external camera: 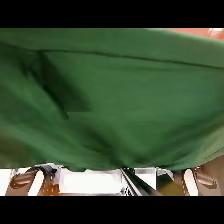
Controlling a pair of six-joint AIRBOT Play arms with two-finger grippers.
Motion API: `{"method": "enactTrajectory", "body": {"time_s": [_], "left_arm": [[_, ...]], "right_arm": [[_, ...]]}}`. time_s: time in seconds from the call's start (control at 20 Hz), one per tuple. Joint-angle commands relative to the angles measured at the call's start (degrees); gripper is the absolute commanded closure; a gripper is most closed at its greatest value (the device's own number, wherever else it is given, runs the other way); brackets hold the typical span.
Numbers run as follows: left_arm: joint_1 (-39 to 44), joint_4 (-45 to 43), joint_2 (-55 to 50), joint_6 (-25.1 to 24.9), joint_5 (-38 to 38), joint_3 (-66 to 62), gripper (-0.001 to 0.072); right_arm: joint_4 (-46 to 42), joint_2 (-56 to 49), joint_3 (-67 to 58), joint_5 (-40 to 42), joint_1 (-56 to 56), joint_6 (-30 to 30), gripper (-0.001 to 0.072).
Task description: Fold the shirts.
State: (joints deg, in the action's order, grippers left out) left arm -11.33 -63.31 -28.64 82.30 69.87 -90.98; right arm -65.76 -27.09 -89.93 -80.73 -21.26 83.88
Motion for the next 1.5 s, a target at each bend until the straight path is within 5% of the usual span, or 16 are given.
{"method": "enactTrajectory", "body": {"time_s": [0.0, 0.2, 0.4, 0.55, 0.75, 1.0, 1.05, 1.1, 1.15, 1.25, 1.45], "left_arm": [[-0.04, -1.11, -6.4, -1.66, 2.43, 2.38, 0.069], [0.52, 2.27, -20.83, -1.68, 3.21, 3.58, 0.069], [3.48, 2.25, -36.72, -1.7, -0.98, 3.69, 0.0689], [5.4, 2.16, -46.95, -1.7, -9.99, 3.69, 0.0689], [5.35, 2.29, -55.25, 3.04, -23.52, 3.65, 0.0689], [7.98, 3.82, -62.23, 4.39, -18.93, 3.65, 0.0686], [8.5, 3.82, -63.28, 4.44, -17.27, 3.63, 0.0642], [8.48, 3.82, -63.69, 4.57, -15.61, 3.63, 0.0348], [8.24, 3.78, -63.67, 4.9, -13.22, 3.61, 0.0], [6.16, 0.92, -63.6, 0.87, -1.66, 2.23, 0.0003], [-2.21, -6.73, -63.01, 3.74, 20.39, 3.04, 0.0003]], "right_arm": [[8.79, -7.72, -0.04, -1.62, 0.0, -3.37, 0.0687], [18.29, -22.82, -0.04, -3.56, 1.7, -8.72, 0.0687], [10.16, -39.45, -0.04, 3.76, 14.88, -10.56, 0.0687], [2.78, -52.06, -0.57, 17.25, 18.32, -6.4, 0.0687], [1.07, -69.37, -11.98, 18.29, 15.26, 1.05, 0.0687], [17.7, -83.82, -22.21, 23.32, 14.78, 0.98, 0.0686], [20.59, -85.37, -22.21, 23.91, 14.82, 2.03, 0.0683], [23.02, -86.71, -22.21, 23.06, 14.82, 3.56, 0.0423], [25.0, -87.14, -22.21, 20.63, 14.27, 3.82, 0.0086], [25.55, -85.55, -23.06, 14.32, 10.62, 3.45, 0.0083], [17.86, -78.64, -23.32, -5.07, -0.13, 0.61, 0.0093]]}}
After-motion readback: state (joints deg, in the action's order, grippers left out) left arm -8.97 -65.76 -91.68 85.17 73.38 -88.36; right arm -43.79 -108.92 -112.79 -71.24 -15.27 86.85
